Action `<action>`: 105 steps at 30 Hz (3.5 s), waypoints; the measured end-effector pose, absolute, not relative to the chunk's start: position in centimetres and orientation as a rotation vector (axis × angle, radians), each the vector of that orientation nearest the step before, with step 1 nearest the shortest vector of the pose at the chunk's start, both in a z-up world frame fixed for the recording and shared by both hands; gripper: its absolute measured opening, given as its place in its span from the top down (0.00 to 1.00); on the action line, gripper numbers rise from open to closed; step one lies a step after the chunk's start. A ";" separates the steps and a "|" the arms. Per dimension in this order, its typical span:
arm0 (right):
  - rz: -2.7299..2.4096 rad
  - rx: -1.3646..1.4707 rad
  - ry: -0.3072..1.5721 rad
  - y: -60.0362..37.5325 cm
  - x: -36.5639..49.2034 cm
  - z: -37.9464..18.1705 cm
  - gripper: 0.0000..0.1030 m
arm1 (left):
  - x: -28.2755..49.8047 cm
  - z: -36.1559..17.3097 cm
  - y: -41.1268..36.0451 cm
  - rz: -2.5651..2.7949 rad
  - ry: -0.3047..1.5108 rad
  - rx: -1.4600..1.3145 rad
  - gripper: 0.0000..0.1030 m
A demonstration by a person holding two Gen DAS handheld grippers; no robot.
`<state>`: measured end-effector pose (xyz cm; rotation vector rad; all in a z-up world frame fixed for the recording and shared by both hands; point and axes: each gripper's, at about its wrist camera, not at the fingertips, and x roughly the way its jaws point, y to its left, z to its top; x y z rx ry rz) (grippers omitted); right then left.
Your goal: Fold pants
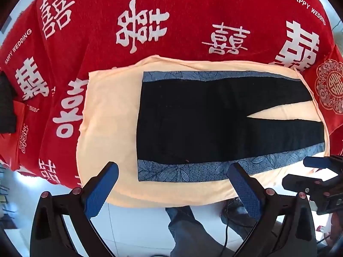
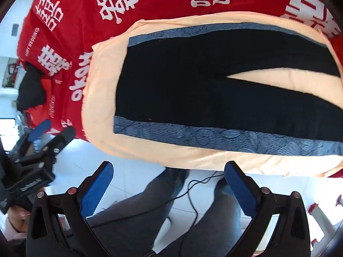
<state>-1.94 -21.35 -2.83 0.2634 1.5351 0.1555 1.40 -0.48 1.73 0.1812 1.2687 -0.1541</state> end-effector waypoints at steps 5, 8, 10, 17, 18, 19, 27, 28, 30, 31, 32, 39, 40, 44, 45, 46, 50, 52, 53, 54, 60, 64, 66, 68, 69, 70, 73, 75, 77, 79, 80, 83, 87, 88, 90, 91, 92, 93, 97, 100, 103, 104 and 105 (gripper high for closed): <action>0.107 0.242 1.533 -22.3 -1.4 -2.4 0.00 | 1.9 1.6 -0.9 -0.121 1.264 0.198 0.00; 0.090 0.212 1.521 -22.3 -1.3 -2.0 0.00 | 1.9 1.7 -0.9 -0.119 1.269 0.198 0.00; 0.089 0.185 1.516 -22.2 -1.0 -1.7 0.00 | 1.8 1.6 -0.9 -0.124 1.272 0.194 0.00; 0.087 0.116 1.493 -21.2 -1.2 -1.5 0.00 | 2.0 2.1 -0.2 -0.097 1.250 0.174 0.00; 0.086 0.108 1.487 -21.1 -1.1 -1.3 0.00 | 2.2 2.1 0.0 -0.092 1.253 0.169 0.00; 0.085 0.099 1.480 -21.0 -1.0 -1.2 0.00 | 2.3 2.1 0.1 -0.086 1.255 0.165 0.00; 0.081 0.082 1.457 -20.9 -0.9 -0.8 0.00 | 2.7 2.3 0.3 -0.067 1.243 0.167 0.00; 0.080 0.081 1.457 -21.0 -0.8 -0.8 0.00 | 2.7 2.3 0.3 -0.067 1.242 0.169 0.00; 0.077 0.077 1.454 -21.0 -0.7 -0.7 0.00 | 2.8 2.4 0.2 -0.066 1.238 0.171 0.00; 0.075 0.075 1.453 -20.9 -0.7 -0.7 0.00 | 2.8 2.4 0.2 -0.065 1.237 0.172 0.00; 0.074 0.070 1.452 -20.9 -0.7 -0.6 0.00 | 2.8 2.4 0.3 -0.066 1.237 0.173 0.00; 0.076 0.053 1.448 -20.8 -0.4 -0.6 0.00 | 2.9 2.4 0.2 -0.063 1.235 0.172 0.00; 0.076 0.051 1.447 -20.8 -0.3 -0.6 0.00 | 2.9 2.4 0.1 -0.062 1.235 0.173 0.00; 0.078 0.047 1.448 -20.7 -0.3 -0.5 0.00 | 3.0 2.4 0.1 -0.058 1.238 0.176 0.00; 0.079 0.046 1.448 -20.7 -0.3 -0.5 0.00 | 3.0 2.4 0.1 -0.057 1.238 0.177 0.00; 0.079 0.045 1.449 -20.7 -0.3 -0.5 0.00 | 3.0 2.4 0.1 -0.056 1.239 0.178 0.00; 0.081 0.047 1.451 -20.7 -0.2 -0.6 0.00 | 3.0 2.3 0.2 -0.052 1.240 0.178 0.00; 0.081 0.045 1.451 -20.7 -0.2 -0.6 0.00 | 3.0 2.3 0.2 -0.052 1.240 0.180 0.00; 0.081 0.044 1.451 -20.7 -0.2 -0.6 0.00 | 3.0 2.3 0.3 -0.050 1.240 0.180 0.00; 0.082 0.044 1.452 -20.7 -0.2 -0.6 0.00 | 2.9 2.3 0.3 -0.050 1.240 0.180 0.00; 0.081 0.053 1.450 -20.7 -0.2 -0.7 0.00 | 2.8 2.3 0.4 -0.043 1.237 0.190 0.00; 0.082 0.058 1.450 -20.9 -0.2 -0.8 0.00 | 2.7 2.5 0.2 -0.040 1.230 0.199 0.00; 0.084 0.054 1.449 -20.8 -0.2 -0.8 0.00 | 2.7 2.5 0.1 -0.039 1.230 0.200 0.00; 0.086 0.050 1.448 -20.7 -0.1 -0.7 0.00 | 2.7 2.5 0.2 -0.036 1.230 0.196 0.00; 0.087 0.049 1.448 -20.7 -0.1 -0.7 0.00 | 2.6 2.5 0.1 -0.038 1.230 0.199 0.00; 0.087 0.050 1.448 -20.7 -0.1 -0.7 0.00 | 2.6 2.5 0.2 -0.037 1.231 0.198 0.00; 0.086 0.052 1.448 -20.7 -0.1 -0.7 0.00 | 2.6 2.5 0.4 -0.035 1.231 0.197 0.00; 0.087 0.054 1.447 -20.6 -0.2 -0.8 0.00 | 2.6 2.5 0.4 -0.036 1.232 0.197 0.00; 0.094 0.058 1.447 -20.7 -0.2 -0.9 0.00 | 2.6 2.5 0.4 -0.036 1.236 0.198 0.00; 0.101 0.062 1.446 -20.9 -0.2 -1.0 0.00 | 2.5 2.4 0.6 -0.033 1.244 0.187 0.00; 0.106 0.060 1.444 -21.1 -0.3 -1.0 0.00 | 2.4 2.3 0.8 -0.027 1.250 0.168 0.00; 0.125 0.073 1.446 -22.1 -0.7 -1.1 0.00 | 2.2 1.8 1.3 -0.005 1.267 0.083 0.00; 0.150 0.138 1.449 -25.0 -1.9 -1.3 0.00 | 1.0 1.0 2.0 0.069 1.293 -0.053 0.00; 0.163 0.164 1.457 -25.6 -2.2 -1.6 0.00 | 0.6 0.7 2.3 0.088 1.299 -0.087 0.00; 0.207 0.216 1.480 -26.5 -2.8 -2.6 0.00 | -0.3 -0.1 3.0 0.119 1.311 -0.156 0.00; 0.227 0.227 1.489 -26.7 -2.9 -3.1 0.00 | -0.7 -0.7 3.3 0.136 1.318 -0.179 0.00; 0.255 0.247 1.501 -26.7 -3.1 -3.9 0.00 | -1.0 -1.2 3.5 0.148 1.327 -0.194 0.00; 0.269 0.266 1.512 -26.5 -3.2 -4.6 0.00 | -1.4 -2.0 4.0 0.159 1.341 -0.216 0.00; 0.353 0.473 1.548 -24.6 -3.6 -8.3 0.00 | -1.9 -5.0 5.5 0.140 1.376 -0.252 0.00; 0.384 0.613 1.552 -22.6 -3.7 -12.3 0.00 | -1.5 -9.3 7.0 0.117 1.431 -0.260 0.00; 0.406 0.737 1.564 -21.1 -4.2 -16.6 0.09 | -1.2 -13.0 7.8 0.065 1.443 -0.300 0.00; 0.402 0.778 1.571 -20.7 -4.3 -18.5 0.22 | -1.1 -14.5 7.9 0.046 1.451 -0.309 0.00; 0.394 0.814 1.576 -20.6 -4.4 -20.0 0.34 | -0.9 -15.9 8.0 0.027 1.463 -0.325 0.00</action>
